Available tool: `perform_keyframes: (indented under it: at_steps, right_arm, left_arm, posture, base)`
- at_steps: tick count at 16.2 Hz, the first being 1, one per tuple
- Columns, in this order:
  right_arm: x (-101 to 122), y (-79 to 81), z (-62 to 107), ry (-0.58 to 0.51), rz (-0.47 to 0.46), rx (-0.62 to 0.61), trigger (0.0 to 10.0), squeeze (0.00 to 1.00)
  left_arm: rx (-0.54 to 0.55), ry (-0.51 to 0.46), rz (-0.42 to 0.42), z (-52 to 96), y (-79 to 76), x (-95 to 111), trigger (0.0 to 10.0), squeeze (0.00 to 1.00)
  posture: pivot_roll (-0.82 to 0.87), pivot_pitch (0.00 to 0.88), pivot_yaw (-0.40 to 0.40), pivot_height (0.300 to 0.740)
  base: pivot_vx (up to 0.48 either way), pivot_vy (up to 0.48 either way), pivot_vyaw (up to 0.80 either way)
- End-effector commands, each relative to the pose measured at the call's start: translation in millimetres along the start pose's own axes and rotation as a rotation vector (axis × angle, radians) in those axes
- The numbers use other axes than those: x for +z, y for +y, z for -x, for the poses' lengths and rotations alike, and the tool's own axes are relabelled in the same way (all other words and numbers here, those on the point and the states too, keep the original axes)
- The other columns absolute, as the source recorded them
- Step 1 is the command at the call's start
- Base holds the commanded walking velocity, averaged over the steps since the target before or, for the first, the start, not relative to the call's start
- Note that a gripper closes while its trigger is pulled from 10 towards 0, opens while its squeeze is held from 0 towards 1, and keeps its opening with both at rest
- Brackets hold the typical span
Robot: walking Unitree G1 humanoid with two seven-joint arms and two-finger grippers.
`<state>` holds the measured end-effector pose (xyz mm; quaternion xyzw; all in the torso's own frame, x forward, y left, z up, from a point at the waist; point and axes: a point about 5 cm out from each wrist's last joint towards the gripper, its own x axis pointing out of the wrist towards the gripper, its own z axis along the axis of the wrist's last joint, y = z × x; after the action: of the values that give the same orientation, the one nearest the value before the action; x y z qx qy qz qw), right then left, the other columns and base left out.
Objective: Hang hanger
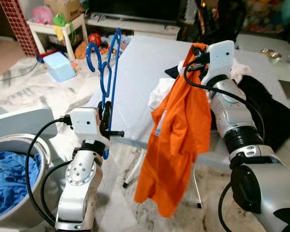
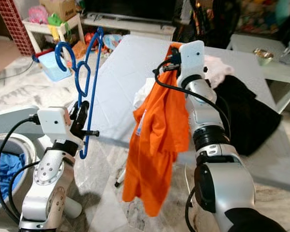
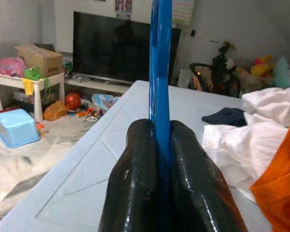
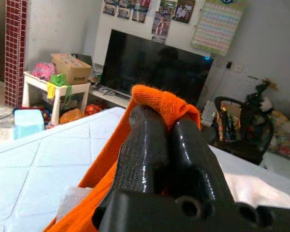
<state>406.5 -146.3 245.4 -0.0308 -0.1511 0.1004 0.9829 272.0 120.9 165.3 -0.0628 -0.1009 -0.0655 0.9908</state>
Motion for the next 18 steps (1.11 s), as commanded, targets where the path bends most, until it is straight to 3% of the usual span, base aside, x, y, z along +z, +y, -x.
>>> perform_keyframes:
  at_steps: [1, 8, 12, 15, 18]
  right_arm:
    - [11.8, -4.1, -1.5, -0.048, -0.002, -0.016, 10.0, 0.00]
    - [7.5, -4.8, 1.7, -0.037, -0.001, -0.022, 10.0, 0.00]
    - [2.3, 0.8, 1.9, -0.008, -0.009, 0.011, 10.0, 0.00]
    - [19.6, 20.4, -20.3, 0.031, 0.035, 0.136, 10.0, 0.00]
    - [24.8, 33.1, -32.7, 0.154, 0.109, 0.194, 10.0, 0.00]
  left_arm:
    - [-0.001, -0.004, 0.005, 0.2, -0.8, 0.2, 10.0, 0.00]
    - [0.002, 0.025, 0.000, 2.3, -2.5, -4.2, 10.0, 0.00]
    - [0.029, 0.053, -0.019, 4.2, -3.0, -10.2, 10.0, 0.00]
    - [0.034, 0.056, -0.017, 3.8, -5.4, -11.3, 10.0, 0.00]
    - [0.036, 0.058, -0.015, 3.3, -8.6, -12.3, 10.0, 0.00]
  posture:
    - [-0.05, 0.000, -0.047, 0.740]
    - [-0.05, 0.000, -0.039, 0.740]
    - [-0.05, 0.000, -0.046, 0.740]
    - [-0.06, 0.000, -0.061, 0.740]
    - [-0.05, 0.000, -0.076, 0.740]
  base:
    - [0.442, 0.000, 0.00]
    - [0.431, 0.000, 0.00]
    - [0.000, 0.000, 0.00]
    - [0.000, 0.000, 0.00]
    - [0.000, 0.000, 0.00]
